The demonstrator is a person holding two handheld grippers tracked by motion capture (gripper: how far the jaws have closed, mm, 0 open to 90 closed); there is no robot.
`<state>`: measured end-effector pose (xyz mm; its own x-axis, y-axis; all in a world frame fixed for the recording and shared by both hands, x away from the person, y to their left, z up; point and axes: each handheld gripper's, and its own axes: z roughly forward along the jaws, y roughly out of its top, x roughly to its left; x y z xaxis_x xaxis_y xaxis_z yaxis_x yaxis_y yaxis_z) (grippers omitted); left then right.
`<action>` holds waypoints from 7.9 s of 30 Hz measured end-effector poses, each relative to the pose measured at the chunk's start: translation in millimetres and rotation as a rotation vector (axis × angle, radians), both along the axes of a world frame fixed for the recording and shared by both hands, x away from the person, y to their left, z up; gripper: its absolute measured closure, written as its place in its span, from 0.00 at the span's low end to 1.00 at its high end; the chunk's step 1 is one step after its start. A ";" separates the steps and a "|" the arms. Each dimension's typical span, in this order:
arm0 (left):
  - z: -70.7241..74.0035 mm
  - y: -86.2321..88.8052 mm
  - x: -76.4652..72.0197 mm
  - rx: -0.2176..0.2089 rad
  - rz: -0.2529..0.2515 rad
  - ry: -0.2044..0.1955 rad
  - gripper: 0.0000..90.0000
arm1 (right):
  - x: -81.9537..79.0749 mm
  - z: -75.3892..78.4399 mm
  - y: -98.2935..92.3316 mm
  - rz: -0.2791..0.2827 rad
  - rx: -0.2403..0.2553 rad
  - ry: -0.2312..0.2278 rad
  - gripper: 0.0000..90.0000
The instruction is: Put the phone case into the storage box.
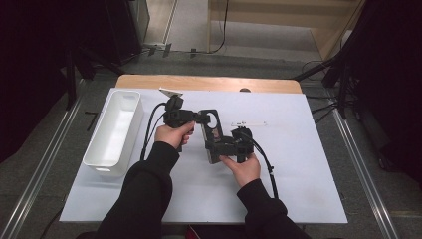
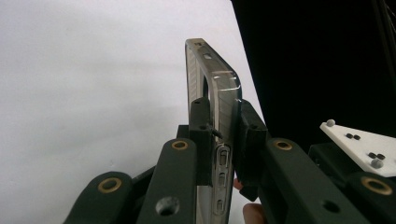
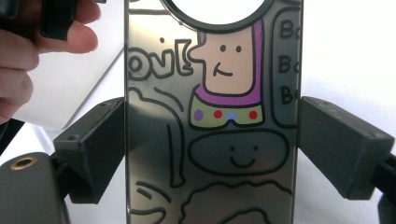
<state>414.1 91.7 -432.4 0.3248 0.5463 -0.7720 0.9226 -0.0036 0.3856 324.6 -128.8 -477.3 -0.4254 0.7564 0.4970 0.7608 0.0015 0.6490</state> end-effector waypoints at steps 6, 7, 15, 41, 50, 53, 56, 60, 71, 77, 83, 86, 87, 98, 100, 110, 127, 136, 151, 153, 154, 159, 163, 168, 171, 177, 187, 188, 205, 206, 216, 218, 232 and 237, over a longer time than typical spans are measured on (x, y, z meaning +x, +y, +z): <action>0.6 -0.3 -0.3 0.012 0.003 -0.009 0.89 | -1.5 2.4 0.0 0.009 -0.017 -0.019 0.11; 0.6 -0.2 -0.3 0.020 0.006 -0.012 0.89 | -2.3 3.0 -0.8 0.033 0.004 -0.026 0.11; 3.1 3.1 -0.1 0.008 -0.001 -0.019 0.89 | -4.8 8.2 -2.1 0.030 -0.003 -0.046 0.11; 22.0 4.4 -5.2 0.012 -0.188 -0.139 0.89 | -2.5 24.1 -39.6 0.079 -0.007 -0.102 0.15; 26.0 7.4 -7.8 0.009 -0.250 -0.176 0.89 | 2.2 22.7 -46.2 0.124 -0.015 -0.108 0.24; 27.1 7.1 -9.0 0.004 -0.272 -0.189 0.89 | 3.0 22.4 -47.7 0.135 -0.018 -0.115 0.24; 27.5 6.8 -9.8 0.003 -0.290 -0.193 0.89 | 4.9 23.0 -50.6 0.132 -0.005 -0.116 0.24; 27.8 7.3 -10.8 0.001 -0.306 -0.206 0.89 | 8.4 25.6 -53.7 0.120 0.004 -0.106 0.24; 29.1 5.3 -14.8 -0.002 -0.357 -0.231 0.89 | 14.7 34.0 -55.9 0.123 0.015 -0.118 0.25; 28.9 2.8 -16.9 0.004 -0.380 -0.255 0.89 | 16.8 37.1 -53.3 0.124 0.017 -0.125 0.25; 29.1 0.2 -19.7 0.010 -0.399 -0.275 0.89 | 19.0 40.8 -51.1 0.120 0.023 -0.128 0.25; 29.2 -1.0 -20.9 0.011 -0.408 -0.283 0.89 | 19.6 42.3 -49.9 0.120 0.021 -0.129 0.25; 29.4 -1.3 -21.2 0.011 -0.408 -0.283 0.89 | 20.0 43.2 -49.1 0.121 0.024 -0.129 0.25; 31.7 -2.9 -25.2 -0.004 -0.422 -0.301 0.89 | 21.9 46.3 -40.6 0.126 0.016 -0.131 0.27; 31.8 -2.4 -25.3 -0.007 -0.425 -0.303 0.89 | 21.6 46.4 -40.0 0.127 0.015 -0.129 0.27; 32.0 -2.3 -26.2 -0.027 -0.433 -0.310 0.89 | 23.2 44.5 -36.2 0.134 0.016 -0.125 0.33; 31.5 -3.8 -26.9 -0.023 -0.424 -0.325 0.89 | 27.5 44.0 -30.3 0.108 0.018 -0.110 0.47; 31.9 -3.4 -26.7 -0.021 -0.419 -0.330 0.89 | 27.8 43.0 -29.5 0.103 0.032 -0.081 0.58; 31.2 -4.2 -26.4 -0.020 -0.415 -0.335 0.89 | 26.8 49.7 -28.9 0.098 0.029 -0.097 0.73; 31.4 -4.0 -26.3 -0.018 -0.413 -0.336 0.89 | 26.7 49.7 -29.1 0.098 0.029 -0.095 0.74; 31.5 -4.0 -26.4 -0.017 -0.412 -0.337 0.89 | 26.7 49.7 -29.1 0.098 0.029 -0.095 0.74; 31.6 -3.4 -25.6 -0.015 -0.411 -0.340 0.89 | 26.2 50.8 -29.0 0.092 0.022 -0.098 0.75; 31.6 -2.9 -25.3 -0.015 -0.407 -0.342 0.89 | 26.2 50.7 -28.8 0.095 0.019 -0.098 0.75; 31.8 -2.2 -25.1 -0.015 -0.400 -0.345 0.88 | 25.6 51.7 -29.1 0.101 0.018 -0.102 0.76; 32.0 -2.6 -25.7 -0.010 -0.397 -0.351 0.88 | 25.4 52.4 -29.2 0.104 0.005 -0.101 0.76; 33.5 -2.4 -26.9 0.001 -0.390 -0.364 0.88 | 25.0 54.5 -28.7 0.105 -0.010 -0.109 0.76; 35.1 -1.6 -28.3 0.013 -0.382 -0.385 0.76 | 24.3 56.9 -27.8 0.104 -0.024 -0.116 0.77; 35.0 -1.6 -28.3 0.011 -0.379 -0.387 0.73 | 24.1 57.0 -27.8 0.105 -0.024 -0.115 0.77; 39.1 -2.5 -37.2 0.126 -0.340 -0.546 0.38 | 23.6 59.0 -31.5 0.073 -0.053 -0.115 0.77; 39.4 -2.2 -37.9 0.132 -0.344 -0.553 0.38 | 23.6 59.0 -31.5 0.073 -0.053 -0.115 0.77; 41.9 -1.5 -47.4 0.199 -0.277 -0.587 0.33 | 23.4 59.9 -31.4 0.044 -0.074 -0.110 0.77; 41.0 -0.9 -49.0 0.206 -0.273 -0.594 0.33 | 23.4 60.0 -31.4 0.040 -0.077 -0.109 0.77; 35.9 4.8 -55.8 0.286 -0.120 -0.577 0.33 | 26.5 61.3 -24.1 0.012 -0.097 -0.114 0.77; 34.3 6.3 -56.9 0.290 -0.074 -0.576 0.33 | 28.5 63.4 -17.6 -0.001 -0.109 -0.117 0.77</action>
<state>357.1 98.0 -398.1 0.6875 0.6669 -0.2873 0.5615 -0.2373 0.7928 353.1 -146.4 -413.9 -0.4744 0.8038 0.3590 0.6803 0.0759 0.7290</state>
